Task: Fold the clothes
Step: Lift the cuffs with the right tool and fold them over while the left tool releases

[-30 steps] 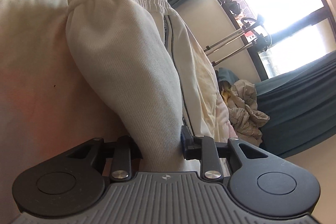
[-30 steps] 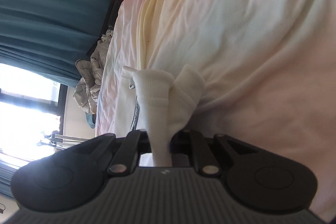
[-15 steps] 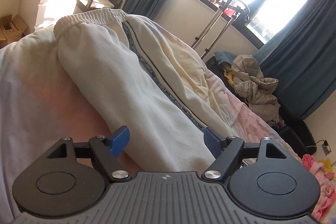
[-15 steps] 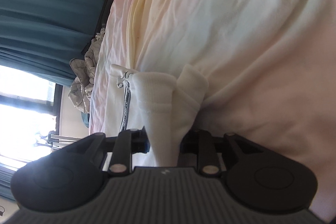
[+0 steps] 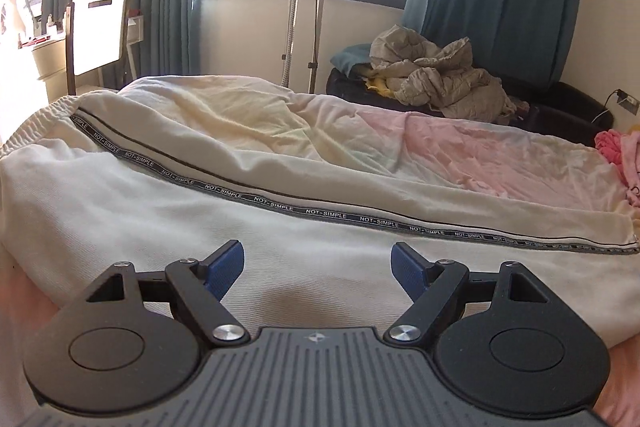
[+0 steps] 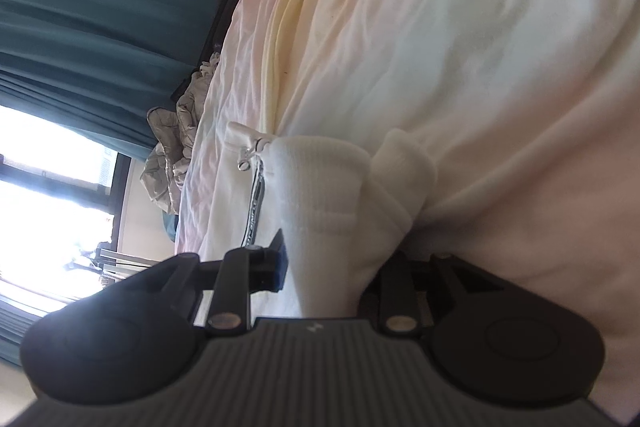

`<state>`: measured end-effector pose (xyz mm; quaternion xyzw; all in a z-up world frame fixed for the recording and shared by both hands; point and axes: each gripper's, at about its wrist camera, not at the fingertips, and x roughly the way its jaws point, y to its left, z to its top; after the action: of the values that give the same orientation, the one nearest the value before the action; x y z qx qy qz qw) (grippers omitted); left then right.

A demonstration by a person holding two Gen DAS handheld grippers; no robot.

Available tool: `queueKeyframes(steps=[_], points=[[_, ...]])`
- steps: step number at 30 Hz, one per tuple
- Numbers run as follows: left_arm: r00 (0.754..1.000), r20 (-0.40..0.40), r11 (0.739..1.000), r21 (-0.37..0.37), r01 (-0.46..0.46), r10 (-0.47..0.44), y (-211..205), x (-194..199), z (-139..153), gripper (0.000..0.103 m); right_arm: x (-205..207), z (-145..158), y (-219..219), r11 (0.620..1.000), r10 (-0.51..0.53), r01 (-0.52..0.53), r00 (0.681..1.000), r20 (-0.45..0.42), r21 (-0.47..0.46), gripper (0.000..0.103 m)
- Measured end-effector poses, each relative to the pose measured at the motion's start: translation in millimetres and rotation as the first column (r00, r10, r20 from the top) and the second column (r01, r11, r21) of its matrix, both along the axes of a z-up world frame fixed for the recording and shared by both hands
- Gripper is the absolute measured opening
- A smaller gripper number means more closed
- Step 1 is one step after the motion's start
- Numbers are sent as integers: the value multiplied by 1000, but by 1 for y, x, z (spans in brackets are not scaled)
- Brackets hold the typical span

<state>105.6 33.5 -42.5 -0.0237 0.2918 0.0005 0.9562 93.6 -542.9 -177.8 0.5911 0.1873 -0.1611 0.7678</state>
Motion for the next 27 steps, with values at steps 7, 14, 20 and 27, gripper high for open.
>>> queueKeyframes(steps=[7, 14, 20, 27], points=[[996, -82, 994, 96, 44, -37, -14, 17, -38, 83, 13, 12, 15, 989, -55, 44, 996, -72, -142, 19], [998, -55, 998, 41, 46, -43, -4, 15, -40, 85, 20, 59, 59, 898, -141, 105, 988, -55, -427, 9], [999, -24, 997, -77, 27, -29, 19, 16, -27, 85, 31, 130, 111, 761, -100, 85, 995, 13, -643, 9], [994, 76, 930, -363, -46, 79, 77, 3, 2, 85, 61, 208, 229, 582, 46, 74, 991, 124, -810, 8]])
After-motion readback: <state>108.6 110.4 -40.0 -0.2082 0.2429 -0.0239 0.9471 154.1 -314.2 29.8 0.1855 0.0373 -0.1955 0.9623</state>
